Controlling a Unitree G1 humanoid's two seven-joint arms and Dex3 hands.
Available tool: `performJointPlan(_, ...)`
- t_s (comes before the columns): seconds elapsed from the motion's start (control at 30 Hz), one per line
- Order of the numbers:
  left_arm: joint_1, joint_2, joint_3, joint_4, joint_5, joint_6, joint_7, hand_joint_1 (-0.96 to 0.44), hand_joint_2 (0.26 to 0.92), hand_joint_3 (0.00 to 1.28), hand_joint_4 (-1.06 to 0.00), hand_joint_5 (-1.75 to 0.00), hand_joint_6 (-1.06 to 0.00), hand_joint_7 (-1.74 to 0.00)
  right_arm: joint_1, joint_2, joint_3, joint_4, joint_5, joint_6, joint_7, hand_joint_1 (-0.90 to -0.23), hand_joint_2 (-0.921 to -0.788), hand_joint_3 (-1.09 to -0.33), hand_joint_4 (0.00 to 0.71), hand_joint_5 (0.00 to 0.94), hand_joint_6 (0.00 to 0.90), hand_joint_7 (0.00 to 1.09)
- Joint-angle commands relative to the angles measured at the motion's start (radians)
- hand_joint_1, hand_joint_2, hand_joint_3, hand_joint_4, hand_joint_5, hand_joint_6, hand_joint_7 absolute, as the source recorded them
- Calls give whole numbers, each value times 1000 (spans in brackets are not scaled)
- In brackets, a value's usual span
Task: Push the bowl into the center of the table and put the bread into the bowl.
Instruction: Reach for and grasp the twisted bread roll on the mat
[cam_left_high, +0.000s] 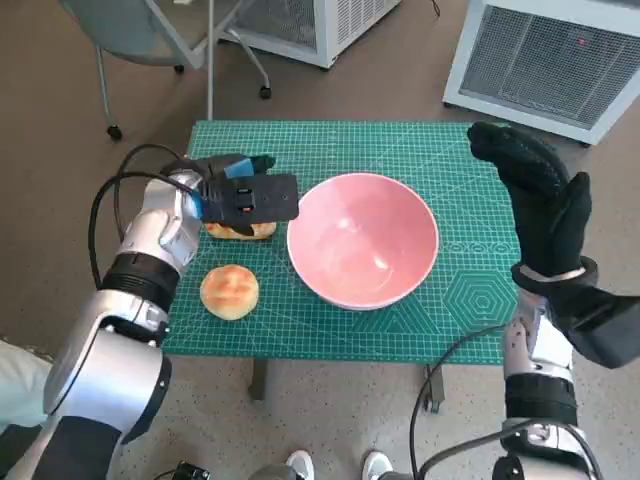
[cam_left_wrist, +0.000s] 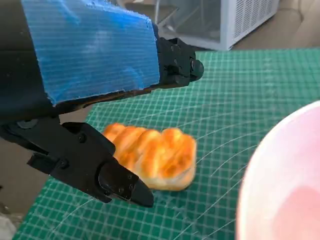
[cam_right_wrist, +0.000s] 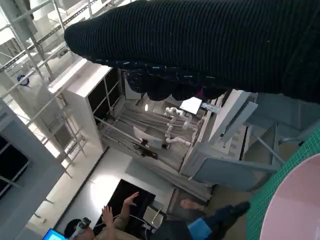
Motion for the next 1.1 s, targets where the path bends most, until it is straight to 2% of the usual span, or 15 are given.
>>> performJointPlan(0.03, -26, -13, -16, 27, 15, 3, 10, -258, 710, 0, -57, -2, -215, -9, 25, -2, 1, 1, 12, 7, 9, -646, -921, -729, 91, 0, -1, 464)
performJointPlan(0.37, -20, -31, -39, 65, 34, 20, 26, -272, 711, 0, -49, 0, -214, -6, 29, -7, 2, -2, 21, 7, 13, -645, -921, -729, 91, 0, -1, 464)
performJointPlan(0.73, -11, -38, -64, 92, 52, 37, 58, -262, 714, 2, -47, -2, -216, -4, 39, -9, 5, -17, 16, 7, 8, -641, -921, -729, 92, 1, -1, 465)
performJointPlan(1.1, 11, -46, -40, 102, 35, 39, 107, -214, 736, 10, -118, -23, -278, -28, 61, -11, 9, -49, 17, 15, 9, -639, -921, -732, 90, 0, -1, 462)
